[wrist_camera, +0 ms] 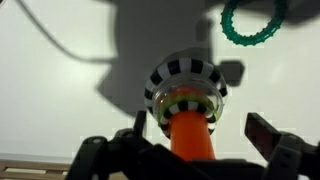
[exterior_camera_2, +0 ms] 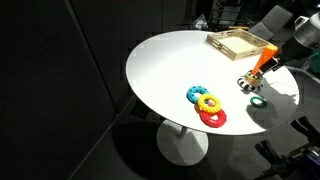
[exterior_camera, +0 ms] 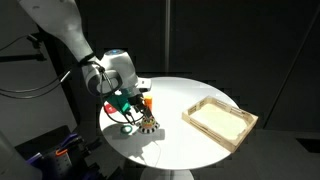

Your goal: Move the orange stand to the right then put the black and white and yellow rings on the table

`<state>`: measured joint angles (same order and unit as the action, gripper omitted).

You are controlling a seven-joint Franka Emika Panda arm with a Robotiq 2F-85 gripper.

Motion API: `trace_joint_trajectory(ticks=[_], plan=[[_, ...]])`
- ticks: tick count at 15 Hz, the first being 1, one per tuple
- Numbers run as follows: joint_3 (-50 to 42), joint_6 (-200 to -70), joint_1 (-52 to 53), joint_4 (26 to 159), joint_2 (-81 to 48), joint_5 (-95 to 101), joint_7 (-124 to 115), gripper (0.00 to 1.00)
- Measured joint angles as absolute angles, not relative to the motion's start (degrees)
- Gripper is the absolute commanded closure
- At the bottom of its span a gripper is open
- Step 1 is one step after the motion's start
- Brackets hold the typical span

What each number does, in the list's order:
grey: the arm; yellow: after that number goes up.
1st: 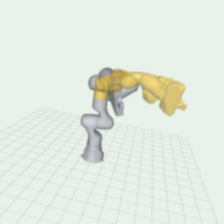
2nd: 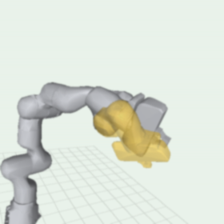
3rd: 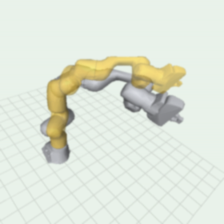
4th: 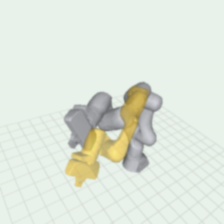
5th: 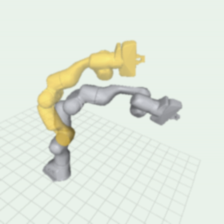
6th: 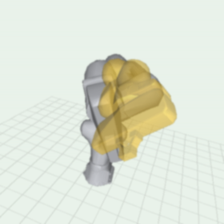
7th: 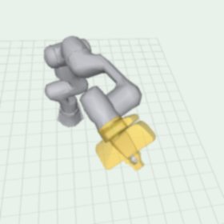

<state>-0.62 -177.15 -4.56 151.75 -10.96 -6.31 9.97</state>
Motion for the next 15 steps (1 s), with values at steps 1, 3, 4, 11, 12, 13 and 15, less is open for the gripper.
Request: trace_joint_trajectory(ticks=[1,3,4,11,12,13,15], plan=[[-0.3,-177.9,-4.6,151.7,-11.3,-6.4,10.0,0.00],[0.2,-179.8,-4.8,151.6,-12.2,-6.4,10.0,0.00],[0.4,-180.8,-4.8,151.5,-12.8,-6.4,10.0,0.00],[0.7,-187.5,-4.8,151.0,-16.8,-5.8,9.8,0.00],[0.6,-188.0,-4.8,150.9,-17.3,-5.0,9.2,0.00],[0.5,-188.5,-4.8,150.8,-17.7,-4.5,8.9,0.00],[0.4,-189.6,-4.8,150.6,-18.6,-3.5,8.2,0.00]])
